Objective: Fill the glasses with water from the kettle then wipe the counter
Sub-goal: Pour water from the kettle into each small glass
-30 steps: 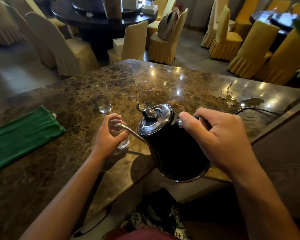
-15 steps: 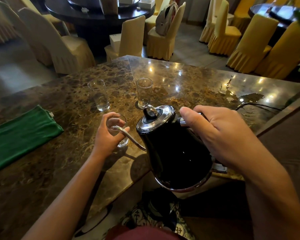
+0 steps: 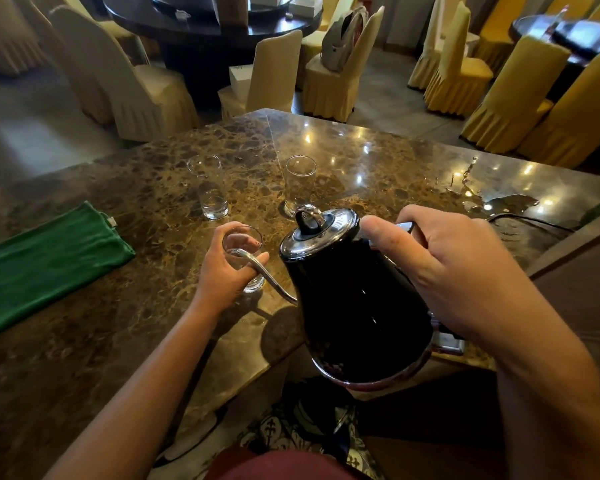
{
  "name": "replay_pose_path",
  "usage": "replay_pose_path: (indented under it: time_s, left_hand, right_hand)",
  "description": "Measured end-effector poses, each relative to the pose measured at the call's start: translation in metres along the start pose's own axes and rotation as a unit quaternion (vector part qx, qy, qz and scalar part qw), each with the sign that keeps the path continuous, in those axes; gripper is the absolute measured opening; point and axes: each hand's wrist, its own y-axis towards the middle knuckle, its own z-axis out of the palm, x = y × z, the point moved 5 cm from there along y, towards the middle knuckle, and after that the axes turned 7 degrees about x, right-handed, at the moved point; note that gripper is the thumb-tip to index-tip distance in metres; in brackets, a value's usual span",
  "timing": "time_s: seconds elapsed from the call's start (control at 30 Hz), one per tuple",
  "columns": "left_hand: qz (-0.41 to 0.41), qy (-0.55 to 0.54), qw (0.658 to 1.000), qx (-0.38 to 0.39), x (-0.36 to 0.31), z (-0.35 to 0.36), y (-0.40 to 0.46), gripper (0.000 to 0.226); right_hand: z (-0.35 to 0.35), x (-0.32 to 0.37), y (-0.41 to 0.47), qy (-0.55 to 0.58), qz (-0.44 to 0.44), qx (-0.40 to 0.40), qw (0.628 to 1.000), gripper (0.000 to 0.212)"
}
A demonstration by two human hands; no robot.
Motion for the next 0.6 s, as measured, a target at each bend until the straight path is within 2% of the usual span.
replay_pose_path:
  time_s: [0.27,0.6]
  left_hand:
    - [-0.003,-0.005,1.0,0.009,0.0,0.0,0.0,0.068]
    - [-0.002,0.006,1.0,0.022,0.008,-0.001,0.002,0.063]
  right_hand:
    - [-0.006,0.009,0.006,-0.047,0.003,-0.001,0.999,0.057]
    - [-0.008,0.007,0.01,-0.055,0.009,-0.011,0.998,0.058]
